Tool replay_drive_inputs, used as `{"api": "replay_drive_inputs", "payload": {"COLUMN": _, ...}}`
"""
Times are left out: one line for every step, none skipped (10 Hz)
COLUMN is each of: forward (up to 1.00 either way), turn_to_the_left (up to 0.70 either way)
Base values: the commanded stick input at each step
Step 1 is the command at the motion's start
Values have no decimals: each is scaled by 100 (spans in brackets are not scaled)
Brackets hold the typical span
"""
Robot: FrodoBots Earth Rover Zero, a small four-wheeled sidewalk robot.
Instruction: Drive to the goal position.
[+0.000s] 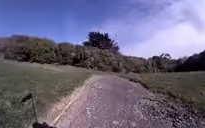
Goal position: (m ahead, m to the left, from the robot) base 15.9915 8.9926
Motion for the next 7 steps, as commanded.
{"api": "replay_drive_inputs", "payload": {"forward": 45, "turn_to_the_left": 0}}
{"api": "replay_drive_inputs", "payload": {"forward": 45, "turn_to_the_left": 0}}
{"api": "replay_drive_inputs", "payload": {"forward": 45, "turn_to_the_left": 0}}
{"api": "replay_drive_inputs", "payload": {"forward": 45, "turn_to_the_left": 0}}
{"api": "replay_drive_inputs", "payload": {"forward": 45, "turn_to_the_left": 0}}
{"api": "replay_drive_inputs", "payload": {"forward": 45, "turn_to_the_left": 0}}
{"api": "replay_drive_inputs", "payload": {"forward": 45, "turn_to_the_left": 0}}
